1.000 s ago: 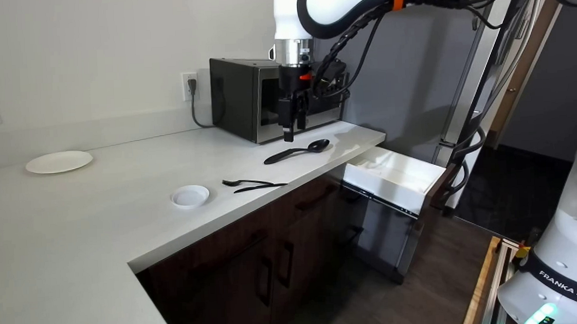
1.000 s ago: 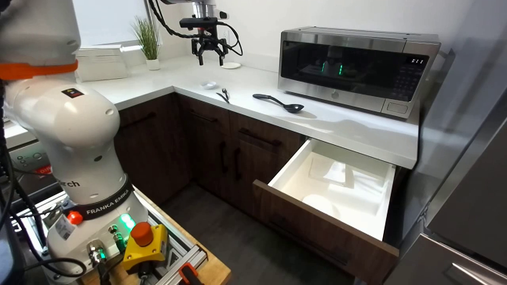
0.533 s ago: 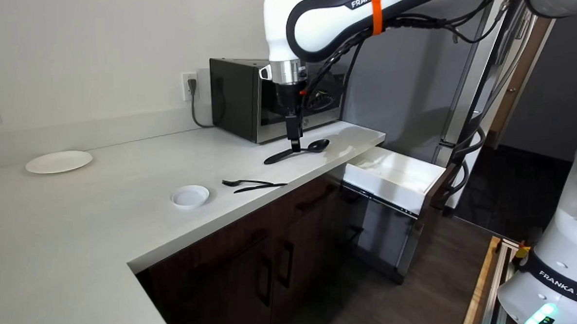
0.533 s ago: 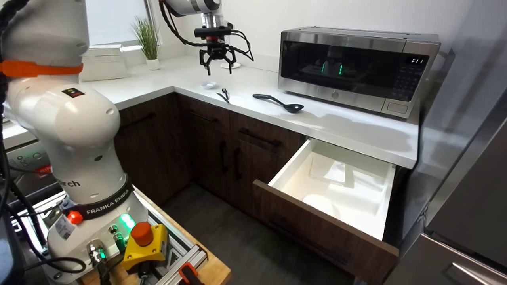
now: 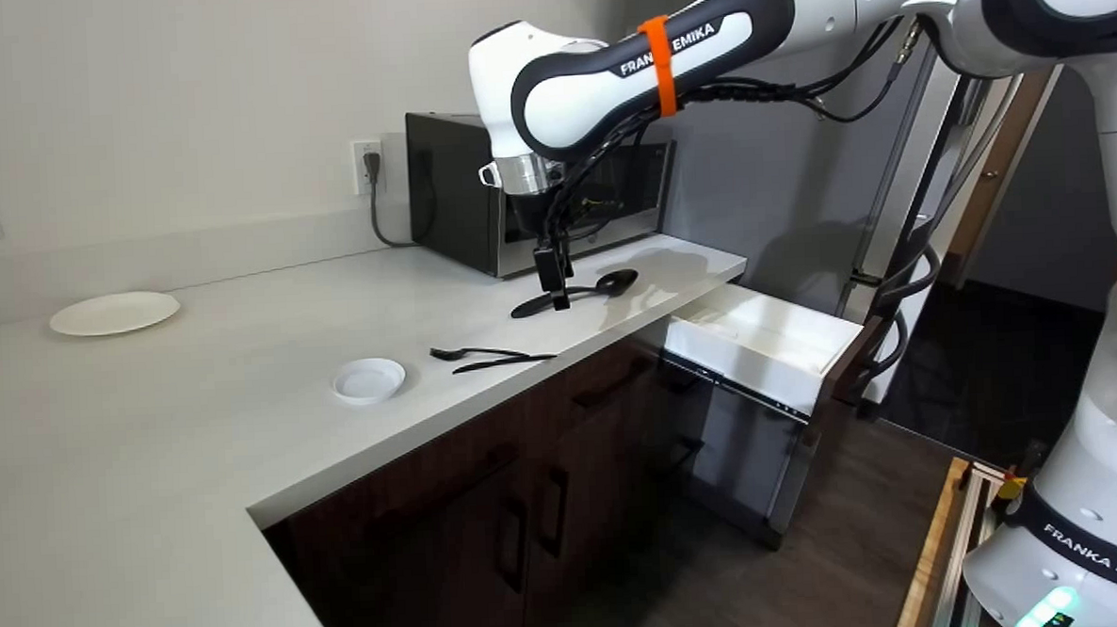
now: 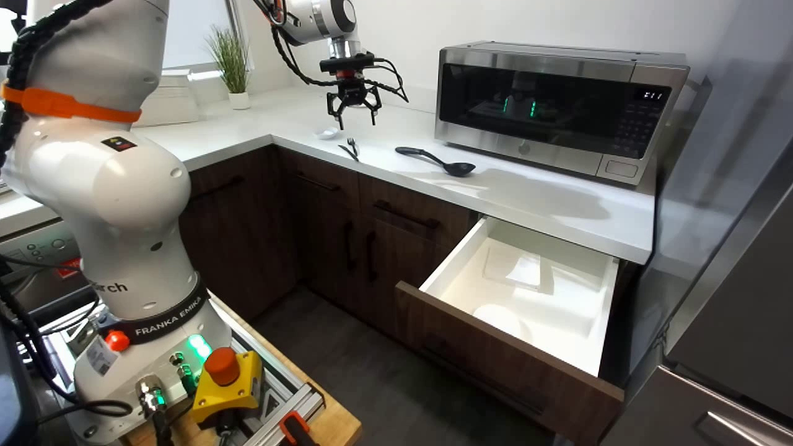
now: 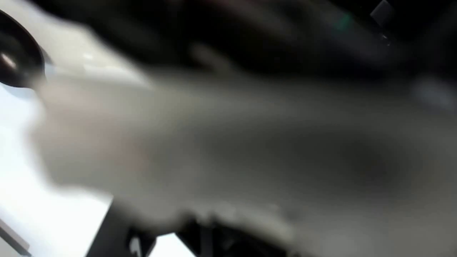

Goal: Put the fork in the drawer

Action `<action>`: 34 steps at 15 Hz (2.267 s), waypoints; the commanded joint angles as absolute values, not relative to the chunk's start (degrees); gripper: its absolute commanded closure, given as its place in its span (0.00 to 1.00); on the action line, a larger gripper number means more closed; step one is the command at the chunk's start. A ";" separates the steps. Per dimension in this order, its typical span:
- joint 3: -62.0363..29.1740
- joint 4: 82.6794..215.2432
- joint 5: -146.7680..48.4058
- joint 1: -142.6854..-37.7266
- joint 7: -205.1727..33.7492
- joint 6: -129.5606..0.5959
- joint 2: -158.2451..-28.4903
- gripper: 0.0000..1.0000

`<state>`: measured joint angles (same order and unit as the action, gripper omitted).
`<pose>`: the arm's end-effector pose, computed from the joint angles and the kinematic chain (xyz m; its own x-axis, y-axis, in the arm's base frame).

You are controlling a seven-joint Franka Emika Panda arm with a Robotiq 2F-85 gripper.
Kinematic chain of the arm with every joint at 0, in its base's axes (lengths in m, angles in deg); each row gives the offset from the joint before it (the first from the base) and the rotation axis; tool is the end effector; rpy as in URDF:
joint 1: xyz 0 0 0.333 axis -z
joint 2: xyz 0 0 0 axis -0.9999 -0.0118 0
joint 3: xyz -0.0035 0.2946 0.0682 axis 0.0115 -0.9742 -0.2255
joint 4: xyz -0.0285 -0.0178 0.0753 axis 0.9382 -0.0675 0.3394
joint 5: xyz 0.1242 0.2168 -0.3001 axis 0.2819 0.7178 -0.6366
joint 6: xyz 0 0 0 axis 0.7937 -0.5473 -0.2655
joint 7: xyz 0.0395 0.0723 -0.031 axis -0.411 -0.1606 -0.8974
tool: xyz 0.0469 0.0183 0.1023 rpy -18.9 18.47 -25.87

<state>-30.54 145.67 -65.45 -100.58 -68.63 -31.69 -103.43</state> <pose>0.6193 0.1955 0.3504 0.7552 0.5926 -0.2802 0.6461 -0.7451 0.1655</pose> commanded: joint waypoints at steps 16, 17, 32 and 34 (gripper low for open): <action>-31.52 142.12 -62.82 -103.28 -60.97 -42.84 -111.76 0.00; -31.37 141.02 -62.94 -103.48 -61.06 -42.41 -112.69 0.00; -30.87 128.57 -61.62 -104.45 -61.52 -40.56 -122.39 0.58; -30.82 127.97 -61.40 -104.40 -61.53 -40.51 -122.69 0.71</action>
